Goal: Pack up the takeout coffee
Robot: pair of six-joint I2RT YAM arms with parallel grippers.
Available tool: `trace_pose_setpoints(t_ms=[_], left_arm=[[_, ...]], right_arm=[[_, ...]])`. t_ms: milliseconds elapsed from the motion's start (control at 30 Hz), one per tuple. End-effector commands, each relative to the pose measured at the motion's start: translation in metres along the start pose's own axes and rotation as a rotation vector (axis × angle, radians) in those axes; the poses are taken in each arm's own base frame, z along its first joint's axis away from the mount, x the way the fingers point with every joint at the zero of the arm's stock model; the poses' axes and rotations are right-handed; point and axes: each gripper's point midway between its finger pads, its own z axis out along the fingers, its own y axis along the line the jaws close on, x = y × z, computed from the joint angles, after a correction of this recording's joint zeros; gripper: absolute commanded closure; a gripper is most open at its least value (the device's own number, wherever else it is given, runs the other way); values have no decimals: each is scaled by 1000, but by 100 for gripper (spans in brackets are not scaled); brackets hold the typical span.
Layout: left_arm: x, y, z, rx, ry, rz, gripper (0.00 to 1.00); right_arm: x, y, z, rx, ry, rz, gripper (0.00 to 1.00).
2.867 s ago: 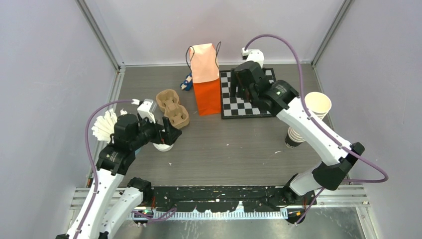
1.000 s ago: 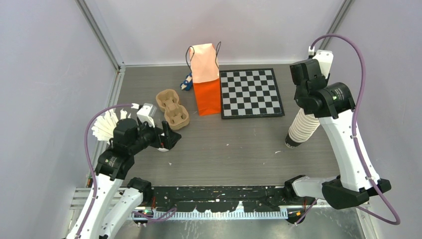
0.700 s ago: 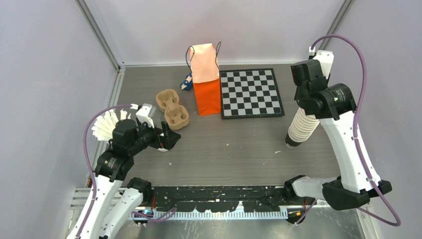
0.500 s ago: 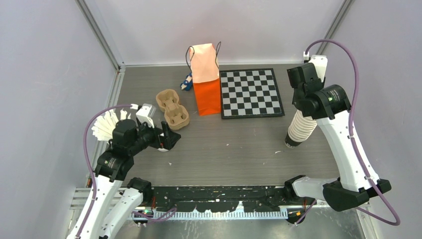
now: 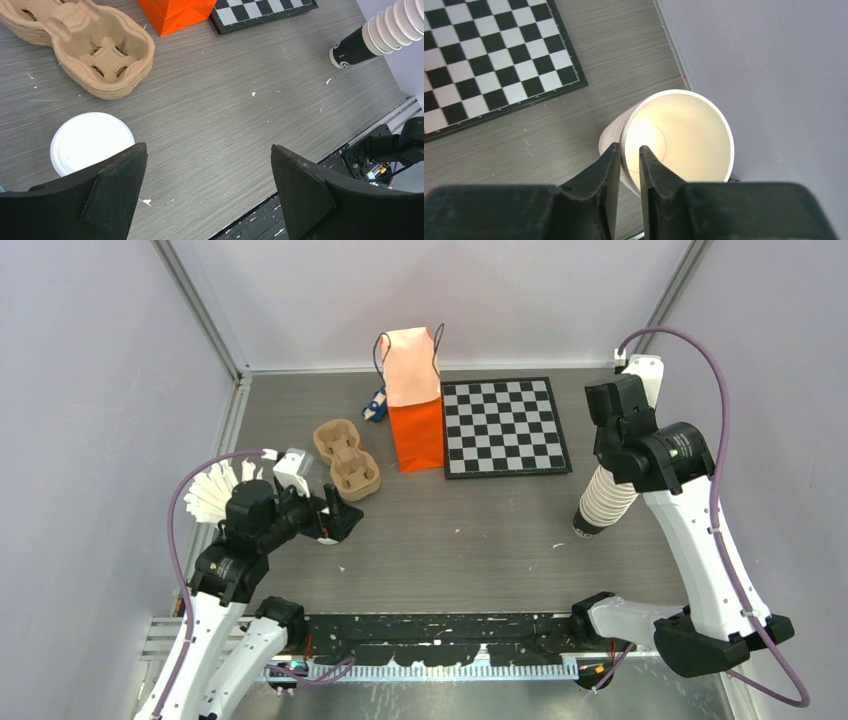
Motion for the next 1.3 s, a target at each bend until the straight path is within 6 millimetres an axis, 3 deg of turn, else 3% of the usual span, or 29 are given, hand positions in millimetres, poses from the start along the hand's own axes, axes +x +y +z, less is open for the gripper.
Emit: trace_pose_setpoints(t_ms=[0, 133, 267, 467, 1033, 1267], left_arm=[[-5, -2, -1, 8, -25, 28, 4], [-5, -2, -2, 10, -25, 29, 4], [-5, -3, -2, 12, -27, 30, 4], [-3, -2, -3, 9, -23, 29, 4], [-5, -2, -5, 1, -41, 36, 4], [-5, -1, -5, -1, -41, 37, 4]], right_arm=[[-12, 4, -7, -65, -57, 45, 77], [-9, 0, -7, -48, -55, 40, 79], [-5, 2, -8, -65, -39, 40, 69], [0, 7, -5, -78, -21, 15, 68], [-17, 3, -15, -105, -68, -15, 99], [-25, -7, -18, -60, -76, -41, 100]])
